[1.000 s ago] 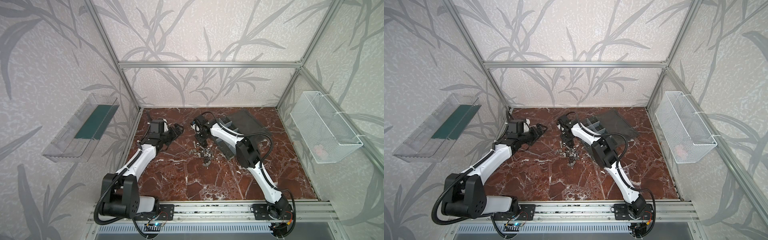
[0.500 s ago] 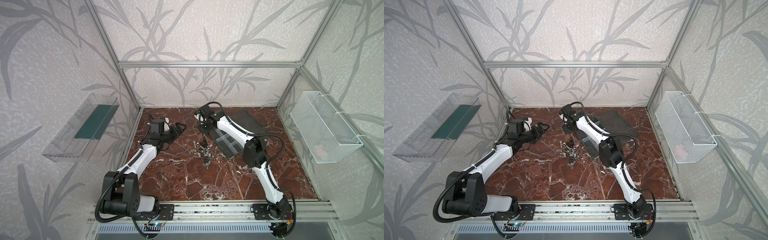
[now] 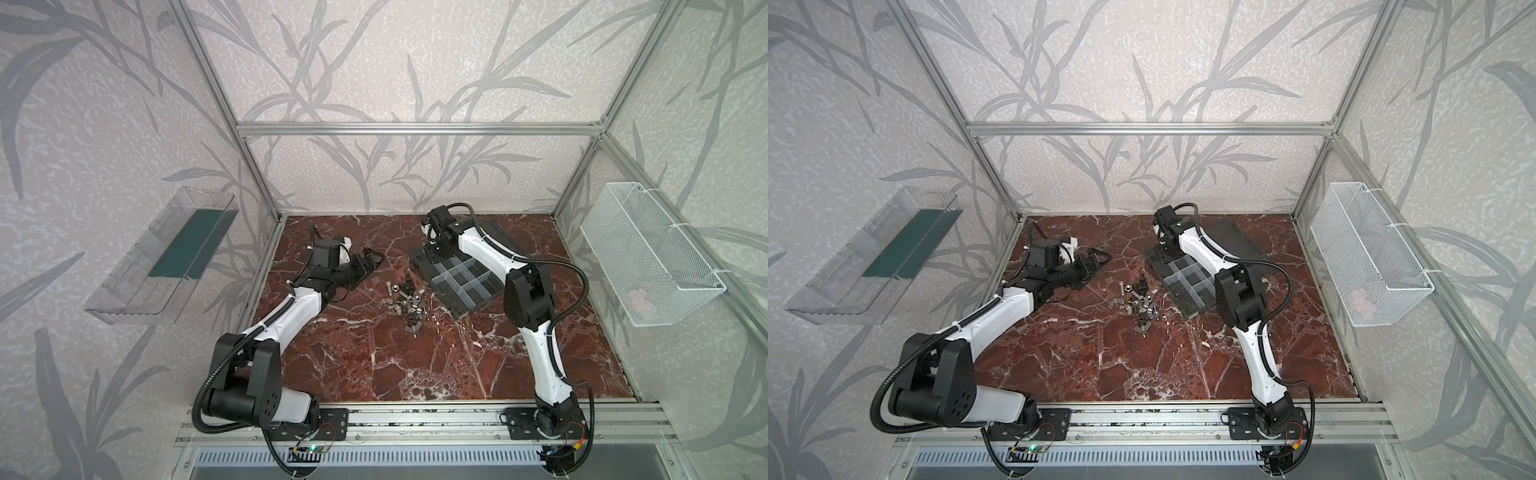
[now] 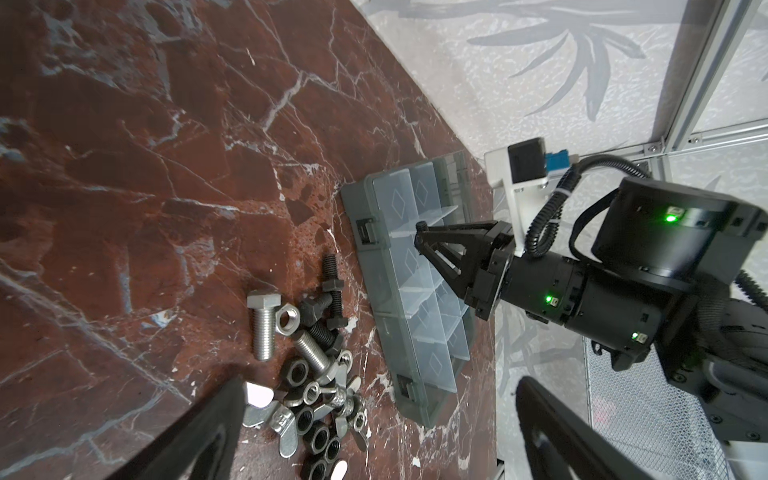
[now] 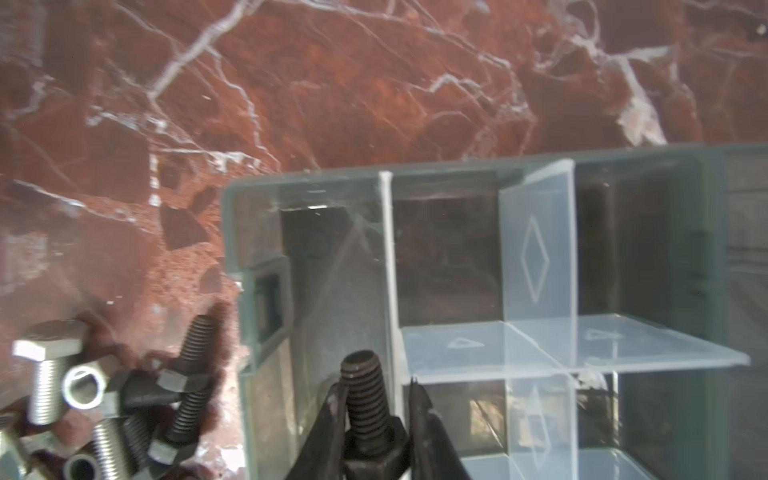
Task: Sort the screws and nuts into containers
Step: 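Lift the black bolt and carry it over a box compartment with the right gripper, then open the right gripper to drop the bolt into the compartment while the left gripper lifts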
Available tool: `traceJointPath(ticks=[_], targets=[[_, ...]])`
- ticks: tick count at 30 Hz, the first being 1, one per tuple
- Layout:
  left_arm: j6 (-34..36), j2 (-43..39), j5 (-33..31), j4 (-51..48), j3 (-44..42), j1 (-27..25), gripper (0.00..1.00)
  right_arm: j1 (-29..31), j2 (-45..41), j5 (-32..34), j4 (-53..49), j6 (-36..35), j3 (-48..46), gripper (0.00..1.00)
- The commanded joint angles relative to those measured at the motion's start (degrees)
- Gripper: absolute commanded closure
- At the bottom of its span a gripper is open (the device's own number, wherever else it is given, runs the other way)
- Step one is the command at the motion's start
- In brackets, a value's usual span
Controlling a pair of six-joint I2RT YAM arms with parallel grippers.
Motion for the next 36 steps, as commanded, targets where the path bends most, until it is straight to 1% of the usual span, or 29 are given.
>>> traceJointPath(ticks=[1, 10, 16, 19, 24, 29, 31, 35, 36], targets=[[0.3, 0.5, 0.6, -0.2, 0.6, -0.7, 0.01, 0.6, -3.2, -1.8, 1.3, 0.7, -1.6, 0.86], [1.2, 0.3, -0.3, -1.1, 0.9, -1.1, 0.01, 0.6, -3.4, -2.7, 2.9, 1.2, -4.4, 0.83], [1.2, 0.6, 0.0, -1.2, 1.0, -1.4, 0.01, 0.5, -3.2, -3.0, 2.9, 1.5, -4.2, 0.77], [1.9, 1.1, -0.1, -2.5, 1.6, -1.7, 0.01, 0.6, -3.5, -3.1, 2.6, 1.6, -4.0, 0.71], [2.8, 1.1, -0.8, -3.8, 2.1, -2.5, 0.01, 0.6, -4.8, -3.3, 2.5, 1.7, -3.9, 0.67], [4.4, 1.3, -3.8, -7.2, 3.2, -3.3, 0.01, 0.6, -7.0, -3.3, 2.6, 1.8, -4.4, 0.63], [5.8, 1.5, -5.1, -9.2, 4.1, -4.1, 0.01, 0.5, -9.2, -3.3, 3.4, 2.0, -5.8, 0.62], [9.7, 1.4, -9.4, -13.4, 5.9, -6.5, 0.01, 0.5, -15.7, -2.5, 6.6, 2.4, -11.8, 0.58], [11.8, 1.6, -12.3, -15.5, 6.8, -7.5, 0.01, 0.6, -18.1, -2.3, 8.9, 2.6, -14.9, 0.56]])
